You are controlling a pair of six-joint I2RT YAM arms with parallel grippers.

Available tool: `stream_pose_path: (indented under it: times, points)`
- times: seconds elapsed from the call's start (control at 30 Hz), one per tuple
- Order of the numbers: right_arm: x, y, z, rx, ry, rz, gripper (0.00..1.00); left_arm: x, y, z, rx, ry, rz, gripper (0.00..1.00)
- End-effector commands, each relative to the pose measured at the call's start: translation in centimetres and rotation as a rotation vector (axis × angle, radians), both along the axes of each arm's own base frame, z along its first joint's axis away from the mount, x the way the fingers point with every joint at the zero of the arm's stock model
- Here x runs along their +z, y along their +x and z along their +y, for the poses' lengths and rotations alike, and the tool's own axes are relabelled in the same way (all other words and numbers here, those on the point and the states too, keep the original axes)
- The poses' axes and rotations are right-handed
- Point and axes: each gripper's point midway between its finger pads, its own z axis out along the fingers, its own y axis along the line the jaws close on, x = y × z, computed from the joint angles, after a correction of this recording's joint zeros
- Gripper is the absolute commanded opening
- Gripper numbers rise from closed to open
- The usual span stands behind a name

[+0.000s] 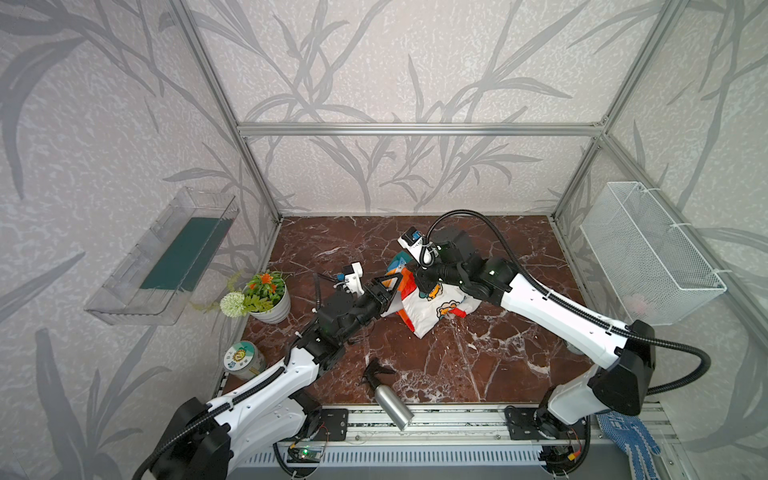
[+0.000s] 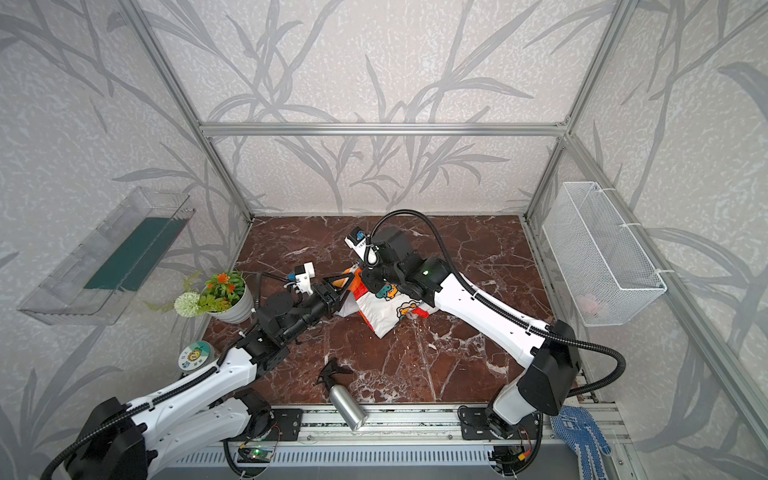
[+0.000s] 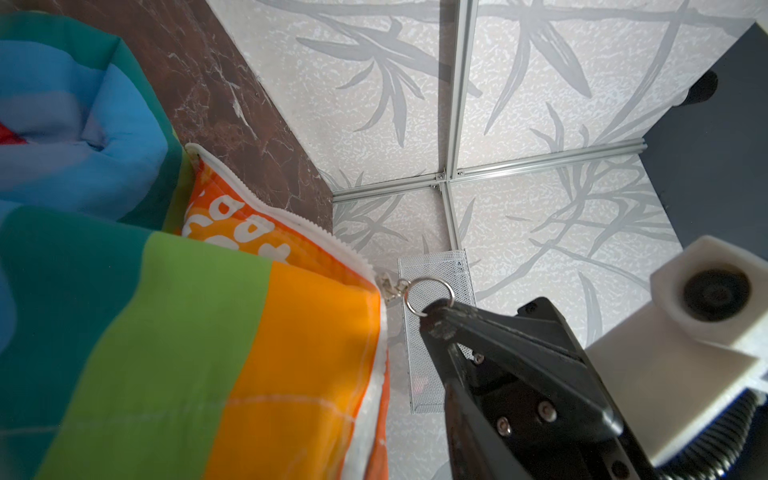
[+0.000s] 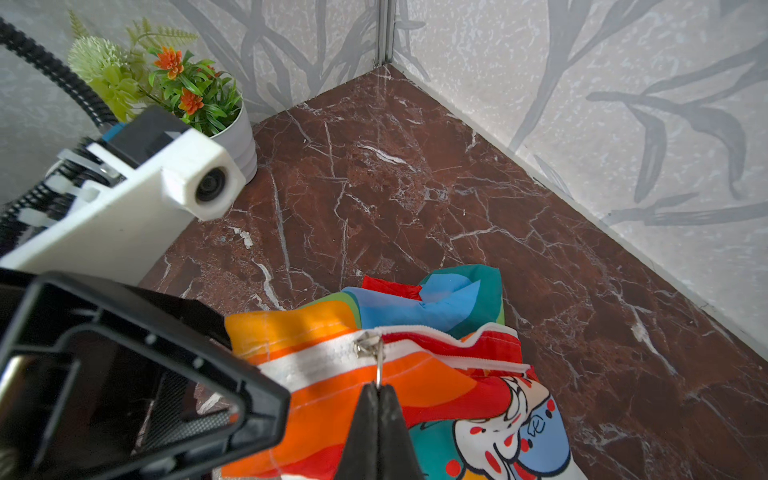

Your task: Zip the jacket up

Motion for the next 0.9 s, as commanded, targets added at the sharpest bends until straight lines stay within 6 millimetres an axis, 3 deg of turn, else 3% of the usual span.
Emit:
stream_pose_path:
  times: [0.0, 0.07, 0.1, 0.2, 0.37, 0.53, 0.73, 0.87]
  points:
    - [1.3, -0.5, -0.2, 0.001, 0.029, -0.017, 0.0, 1.8, 0.5, 0.5, 0.033, -0.044, -0.053, 0.3]
    - [1.2, -0.5, -0.3, -0.004, 0.022, -0.017, 0.0, 1.4, 0.4, 0.9, 0.05, -0.019, -0.046, 0.05]
    - [1.2, -0.5, -0.4, -0.005, 0.017, -0.022, 0.0, 1.1, 0.2, 1.2, 0.056, 0.008, -0.038, 0.0]
    - [1.2, -0.2, -0.5, -0.014, 0.004, -0.034, 0.0, 0.7, -0.5, 2.3, 0.078, 0.09, -0.039, 0.0]
    - [0.9, 0.8, -0.7, -0.048, -0.004, -0.044, 0.0, -2.2, -2.3, 4.6, 0.09, 0.244, 0.052, 0.0]
    - [0.5, 1.5, -0.4, -0.053, 0.007, -0.039, 0.0, -4.6, -3.7, 5.8, 0.075, 0.286, 0.115, 0.0]
    - [-0.4, 2.6, -0.6, -0.076, 0.004, -0.024, 0.0, -5.3, -4.9, 7.1, 0.074, 0.348, 0.142, 0.0]
    - [0.4, 4.0, -1.8, -0.125, 0.022, -0.036, 0.0, -4.8, -6.0, 8.3, 0.073, 0.411, 0.152, 0.0]
